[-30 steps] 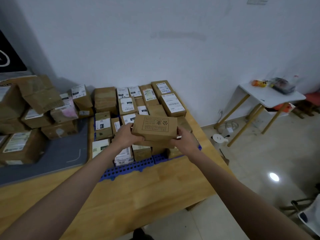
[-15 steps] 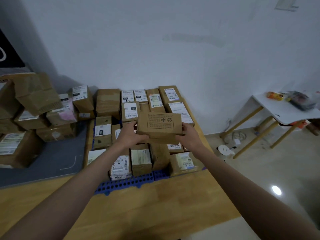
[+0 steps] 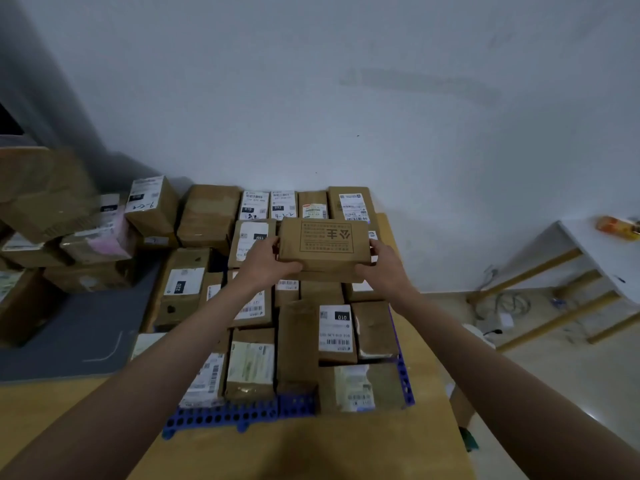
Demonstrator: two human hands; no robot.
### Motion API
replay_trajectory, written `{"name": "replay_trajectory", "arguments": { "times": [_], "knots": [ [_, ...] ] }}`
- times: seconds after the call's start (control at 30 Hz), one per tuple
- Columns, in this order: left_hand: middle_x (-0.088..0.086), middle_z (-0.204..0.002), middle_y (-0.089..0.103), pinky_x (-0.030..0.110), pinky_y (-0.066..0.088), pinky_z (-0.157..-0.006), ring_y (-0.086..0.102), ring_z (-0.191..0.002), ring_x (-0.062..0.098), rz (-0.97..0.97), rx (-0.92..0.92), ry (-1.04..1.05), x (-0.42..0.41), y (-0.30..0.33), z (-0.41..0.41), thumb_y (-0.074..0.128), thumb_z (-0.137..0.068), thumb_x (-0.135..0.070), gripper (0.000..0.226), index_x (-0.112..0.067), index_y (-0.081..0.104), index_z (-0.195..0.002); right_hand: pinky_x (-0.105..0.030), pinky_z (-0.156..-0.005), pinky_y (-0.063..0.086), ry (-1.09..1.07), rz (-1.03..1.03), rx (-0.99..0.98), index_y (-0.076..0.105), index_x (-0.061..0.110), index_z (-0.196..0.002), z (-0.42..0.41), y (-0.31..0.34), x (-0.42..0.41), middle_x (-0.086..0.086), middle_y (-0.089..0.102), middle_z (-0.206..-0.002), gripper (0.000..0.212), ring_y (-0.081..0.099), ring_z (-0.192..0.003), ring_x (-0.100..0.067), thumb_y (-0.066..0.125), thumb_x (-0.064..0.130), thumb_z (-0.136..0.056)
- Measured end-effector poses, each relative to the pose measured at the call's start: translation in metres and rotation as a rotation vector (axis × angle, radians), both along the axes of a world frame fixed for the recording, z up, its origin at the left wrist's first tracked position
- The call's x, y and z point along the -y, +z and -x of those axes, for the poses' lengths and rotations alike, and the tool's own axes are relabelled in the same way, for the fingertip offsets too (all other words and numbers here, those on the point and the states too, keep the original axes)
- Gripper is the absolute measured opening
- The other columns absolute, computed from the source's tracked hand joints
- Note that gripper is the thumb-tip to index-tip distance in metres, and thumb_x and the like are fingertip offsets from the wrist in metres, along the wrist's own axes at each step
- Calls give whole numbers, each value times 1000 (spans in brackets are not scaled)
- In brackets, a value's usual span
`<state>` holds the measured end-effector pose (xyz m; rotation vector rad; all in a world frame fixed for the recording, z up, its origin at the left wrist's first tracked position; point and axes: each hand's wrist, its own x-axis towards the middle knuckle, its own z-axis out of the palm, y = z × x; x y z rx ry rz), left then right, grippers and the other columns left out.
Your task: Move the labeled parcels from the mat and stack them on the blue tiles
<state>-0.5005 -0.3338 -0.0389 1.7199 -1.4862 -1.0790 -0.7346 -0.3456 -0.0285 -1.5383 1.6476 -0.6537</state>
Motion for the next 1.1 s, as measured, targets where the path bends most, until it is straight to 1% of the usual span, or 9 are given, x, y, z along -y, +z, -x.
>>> {"name": "replay_trajectory", "arguments": {
  "times": [0.07,0.23,0.47,0.57,0.67,0.8,0.87,1.0,1.1],
  "knots": [
    [-20,-92,57,6,38,-59,55,-83,-5,11,15,4,26,0,7,81,-76,-21,45,-27,56,-113,-43,-97,51,5,8,-3,50,14,-136,7,-5,28,-7,52,-128,53,56,-113,-24,63,7,-86],
    [-3,-111,65,13,43,-65,61,-93,10,-13,108,-40,101,-2,16,81,-75,-20,51,-15,59,-122,-36,-91,53,9,21,-31,50,12,-134,13,-18,107,-7,50,-129,53,55,-110,-22,64,7,-84],
    [0,-106,63,17,40,-60,57,-89,12,-87,284,-75,197,-18,18,80,-73,-22,48,-15,56,-113,-28,-80,42,25,59,-148,39,9,-138,8,-43,208,-9,46,-126,62,45,-98,-15,64,9,-82],
    [5,-111,63,21,44,-64,58,-93,16,-100,322,-75,228,-29,15,79,-73,-23,53,-10,55,-119,-24,-78,40,55,51,-196,32,8,-144,3,-59,241,-11,43,-133,66,41,-98,-14,62,12,-85],
    [6,-112,61,31,51,-76,58,-98,19,-109,358,-63,252,-41,13,79,-72,-24,57,-8,54,-120,-17,-64,36,54,49,-230,32,7,-142,0,-72,268,-11,40,-134,61,42,-95,-15,59,14,-88],
    [8,-109,62,38,54,-81,61,-97,22,-86,351,-65,272,-53,15,76,-74,-23,49,-7,57,-116,-16,-57,30,35,32,-238,33,7,-141,-2,-84,291,-10,40,-132,55,43,-94,-15,55,13,-91],
    [7,-108,64,33,53,-75,62,-95,20,-76,333,-82,278,-58,17,75,-75,-21,42,-8,59,-113,-18,-63,34,48,3,-248,35,5,-139,-3,-85,296,-11,41,-131,52,43,-97,-17,54,12,-91],
    [-3,-107,58,17,41,-66,54,-90,8,-105,327,-160,276,-60,18,78,-77,-23,49,-21,52,-118,-28,-77,40,85,-22,-263,42,1,-129,-3,-81,295,-15,46,-129,43,49,-105,-23,54,11,-89],
    [-2,-112,55,22,42,-73,55,-105,15,-148,343,-151,266,-54,12,80,-76,-31,57,-15,50,-121,-30,-77,39,95,-34,-253,40,3,-132,0,-70,285,-14,46,-130,48,47,-102,-21,56,13,-87]
  ]
}}
